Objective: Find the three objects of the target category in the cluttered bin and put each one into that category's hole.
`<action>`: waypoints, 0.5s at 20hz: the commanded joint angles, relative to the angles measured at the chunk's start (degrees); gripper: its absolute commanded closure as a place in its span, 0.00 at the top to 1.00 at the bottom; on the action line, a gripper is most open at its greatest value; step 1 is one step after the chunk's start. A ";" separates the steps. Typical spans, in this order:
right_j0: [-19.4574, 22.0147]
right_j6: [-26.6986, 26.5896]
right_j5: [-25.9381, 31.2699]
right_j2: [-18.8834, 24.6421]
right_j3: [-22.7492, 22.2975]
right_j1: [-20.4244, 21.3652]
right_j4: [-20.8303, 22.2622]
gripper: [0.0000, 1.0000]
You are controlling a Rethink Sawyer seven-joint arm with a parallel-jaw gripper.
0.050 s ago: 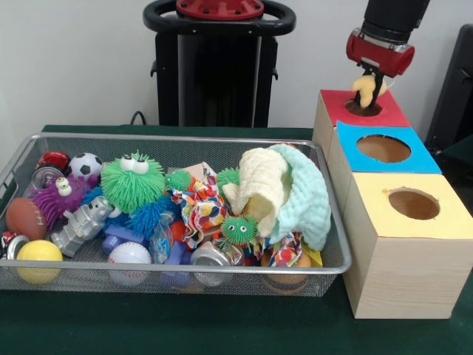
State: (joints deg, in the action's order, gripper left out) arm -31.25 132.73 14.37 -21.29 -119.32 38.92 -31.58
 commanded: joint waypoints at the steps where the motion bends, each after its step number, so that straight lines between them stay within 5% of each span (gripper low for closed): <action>1: 1.27 11.69 5.93 3.99 -1.68 -1.60 -0.98 0.00; 10: 3.25 10.87 1.90 6.26 -2.66 -1.18 -1.57 0.00</action>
State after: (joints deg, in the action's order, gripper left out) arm -30.45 132.73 14.97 -20.92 -119.32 38.93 -31.58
